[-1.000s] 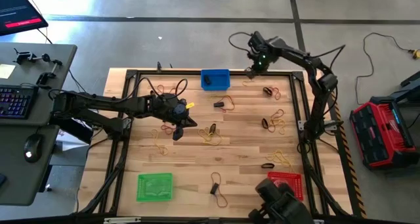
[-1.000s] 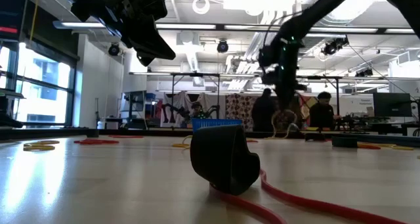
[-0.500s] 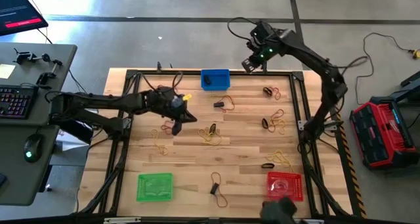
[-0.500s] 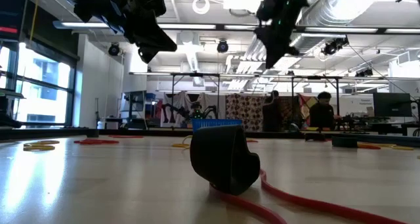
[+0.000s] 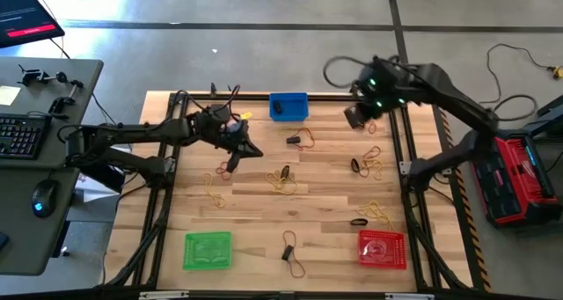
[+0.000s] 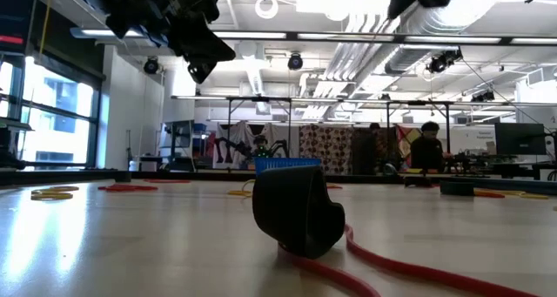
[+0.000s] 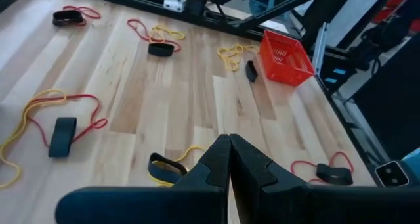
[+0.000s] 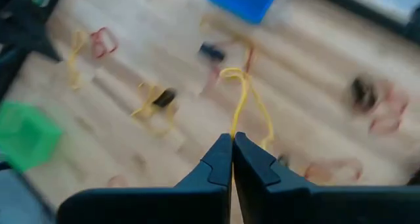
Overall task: Sort rubber bands into baskets
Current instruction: Put the yellow rubber band into the red basket
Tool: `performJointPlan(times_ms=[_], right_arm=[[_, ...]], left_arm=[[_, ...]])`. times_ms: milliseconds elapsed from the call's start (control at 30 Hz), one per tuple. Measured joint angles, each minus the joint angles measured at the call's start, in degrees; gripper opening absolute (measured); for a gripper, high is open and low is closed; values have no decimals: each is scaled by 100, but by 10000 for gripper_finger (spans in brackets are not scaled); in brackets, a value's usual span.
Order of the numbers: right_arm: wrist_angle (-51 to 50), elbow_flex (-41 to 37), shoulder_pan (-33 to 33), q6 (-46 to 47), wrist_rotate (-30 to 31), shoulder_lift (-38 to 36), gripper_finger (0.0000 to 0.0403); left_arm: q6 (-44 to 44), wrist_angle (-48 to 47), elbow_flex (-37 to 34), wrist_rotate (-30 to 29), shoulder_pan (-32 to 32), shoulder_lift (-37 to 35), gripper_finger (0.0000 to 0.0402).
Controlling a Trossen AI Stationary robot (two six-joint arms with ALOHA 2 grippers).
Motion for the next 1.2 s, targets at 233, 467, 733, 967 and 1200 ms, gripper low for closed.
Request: performJointPlan(times_ms=[233,467,733,967,1200], right_arm=[[-546,0,1446,1969,130,-363,0],[-521,0,2737,3397,63,-310,0],[-484,0,4237,5407,-244,-123,0],[-521,0,5241,6618,-632,249,0],[-531,-82,5923,5895,-698,555,0]], left_arm=[[96,44,0,27,136,0,0],[-10,2,-2,69,140,2,0],[-61,-36,-2,69,135,2,0],[4,-56,-7,69,135,2,0],[44,-57,-7,66,135,2,0]])
